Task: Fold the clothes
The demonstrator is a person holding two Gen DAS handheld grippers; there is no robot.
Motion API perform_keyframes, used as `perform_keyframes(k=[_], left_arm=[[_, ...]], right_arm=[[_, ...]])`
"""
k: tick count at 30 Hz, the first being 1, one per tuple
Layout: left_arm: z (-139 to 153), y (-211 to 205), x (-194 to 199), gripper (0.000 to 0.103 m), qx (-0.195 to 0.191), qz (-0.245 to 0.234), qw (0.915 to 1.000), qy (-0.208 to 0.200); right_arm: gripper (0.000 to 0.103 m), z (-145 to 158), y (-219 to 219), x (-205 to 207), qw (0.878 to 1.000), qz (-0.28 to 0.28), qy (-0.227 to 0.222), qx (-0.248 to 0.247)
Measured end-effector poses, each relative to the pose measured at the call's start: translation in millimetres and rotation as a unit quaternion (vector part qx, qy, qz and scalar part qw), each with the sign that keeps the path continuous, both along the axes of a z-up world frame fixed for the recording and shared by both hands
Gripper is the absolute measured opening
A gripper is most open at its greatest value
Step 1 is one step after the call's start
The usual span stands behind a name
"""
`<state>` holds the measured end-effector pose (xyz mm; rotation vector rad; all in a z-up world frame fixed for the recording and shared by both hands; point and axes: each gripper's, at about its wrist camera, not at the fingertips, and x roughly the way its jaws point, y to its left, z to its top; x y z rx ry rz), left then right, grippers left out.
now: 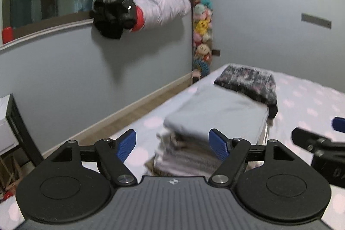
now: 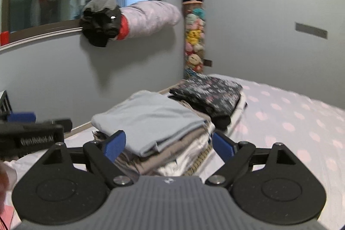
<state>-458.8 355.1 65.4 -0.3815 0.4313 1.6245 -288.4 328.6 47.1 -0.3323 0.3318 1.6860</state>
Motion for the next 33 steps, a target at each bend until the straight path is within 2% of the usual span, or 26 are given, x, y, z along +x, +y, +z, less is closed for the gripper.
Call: perform_keyframes(k=[4, 8, 17, 33], left_arm=[[-12.8, -4.0, 7.7, 0.088, -0.042, -0.002, 0.9991, -0.006], [-19.9, -10.4, 17.8, 0.088, -0.069, -0.007, 0.9976, -0.012], [-15.2, -34.4, 35.6, 0.088, -0.065, -0.011, 0.9978, -0.007], [-13.4, -47.4, 43.7, 0.088, -0.067, -0.017, 0.9976, 0.002]], right_arm=[[0.089, -11.0, -13.4, 5.8, 0.999, -0.014, 0.027, -0.026], [0.089, -16.3, -27.8, 6.6, 0.999, -0.036, 0.025, -0.028], [0.089, -18.2, -45.3, 20.4, 0.997, -0.072, 0.028, -0.03], [0.089, -26.2, -56.3, 21.6, 0.997, -0.061, 0.034, -0.044]])
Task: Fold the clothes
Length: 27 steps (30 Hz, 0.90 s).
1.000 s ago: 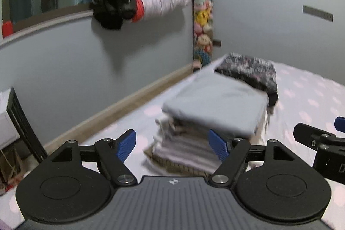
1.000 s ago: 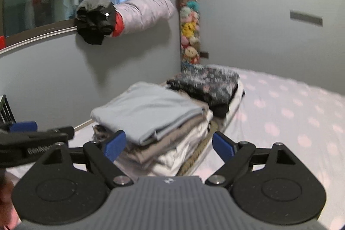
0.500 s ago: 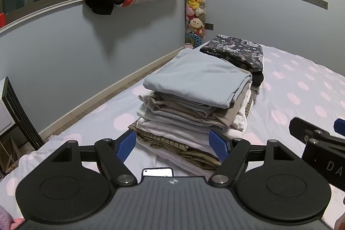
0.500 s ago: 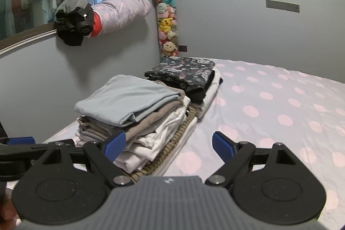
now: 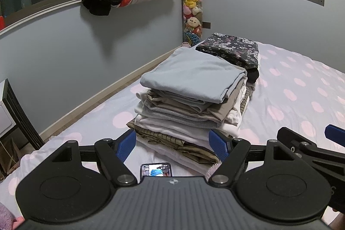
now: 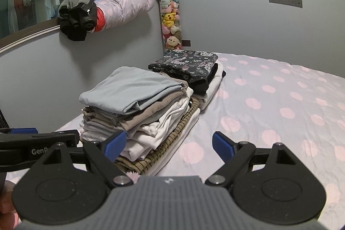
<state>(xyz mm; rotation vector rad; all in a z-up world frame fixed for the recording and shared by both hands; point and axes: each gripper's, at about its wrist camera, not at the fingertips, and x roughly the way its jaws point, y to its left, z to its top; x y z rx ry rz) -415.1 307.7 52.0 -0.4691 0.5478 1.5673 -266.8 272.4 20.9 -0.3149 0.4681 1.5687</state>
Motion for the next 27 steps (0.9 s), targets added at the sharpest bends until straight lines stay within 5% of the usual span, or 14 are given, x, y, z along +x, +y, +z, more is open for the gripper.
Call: perform_keyframes(k=[27], left_arm=[[4.2, -1.8, -12.0, 0.088, 0.009, 0.002, 0.9999, 0.012]], right_arm=[[0.089, -0.4, -1.1, -10.2, 1.0, 0.005, -0.008, -0.002]])
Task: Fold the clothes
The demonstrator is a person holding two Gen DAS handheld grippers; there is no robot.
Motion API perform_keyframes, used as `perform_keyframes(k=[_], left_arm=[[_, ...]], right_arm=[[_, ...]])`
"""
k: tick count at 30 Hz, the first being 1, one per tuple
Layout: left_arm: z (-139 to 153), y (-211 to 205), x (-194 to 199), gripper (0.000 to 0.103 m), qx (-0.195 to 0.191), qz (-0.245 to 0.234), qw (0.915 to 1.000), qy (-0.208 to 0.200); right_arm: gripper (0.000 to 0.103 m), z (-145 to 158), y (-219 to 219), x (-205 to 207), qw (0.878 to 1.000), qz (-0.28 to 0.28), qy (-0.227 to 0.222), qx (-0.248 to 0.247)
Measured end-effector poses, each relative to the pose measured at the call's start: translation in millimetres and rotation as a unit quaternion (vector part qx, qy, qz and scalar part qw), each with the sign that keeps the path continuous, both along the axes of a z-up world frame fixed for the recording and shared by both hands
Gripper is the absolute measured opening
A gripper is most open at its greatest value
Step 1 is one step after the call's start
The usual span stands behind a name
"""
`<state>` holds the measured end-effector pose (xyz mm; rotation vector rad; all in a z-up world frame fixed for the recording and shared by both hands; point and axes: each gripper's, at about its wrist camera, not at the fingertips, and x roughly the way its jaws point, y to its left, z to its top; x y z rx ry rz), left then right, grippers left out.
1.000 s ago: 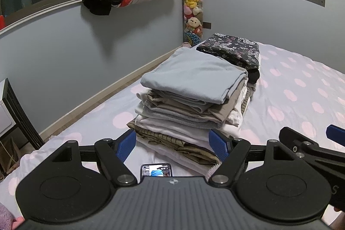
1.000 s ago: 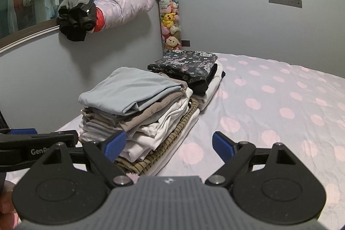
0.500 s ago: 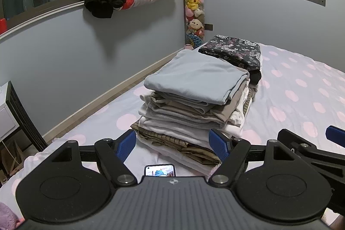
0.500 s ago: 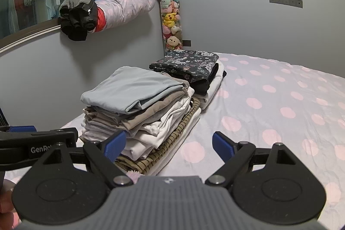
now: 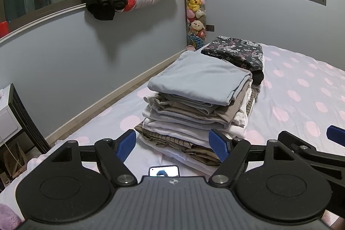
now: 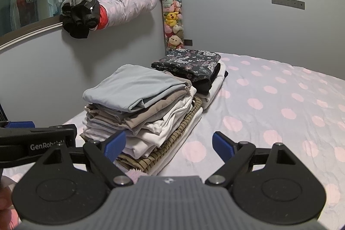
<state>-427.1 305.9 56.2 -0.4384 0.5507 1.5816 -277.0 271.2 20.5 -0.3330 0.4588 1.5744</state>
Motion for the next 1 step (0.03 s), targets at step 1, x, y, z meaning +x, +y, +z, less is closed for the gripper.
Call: perform_keyframes(k=[1], left_arm=[[0.2, 0.0, -0.5, 0.088, 0.0, 0.0, 1.0, -0.001]], right_arm=[[0.089, 0.1, -0.1, -0.2, 1.0, 0.001, 0.0, 0.0]])
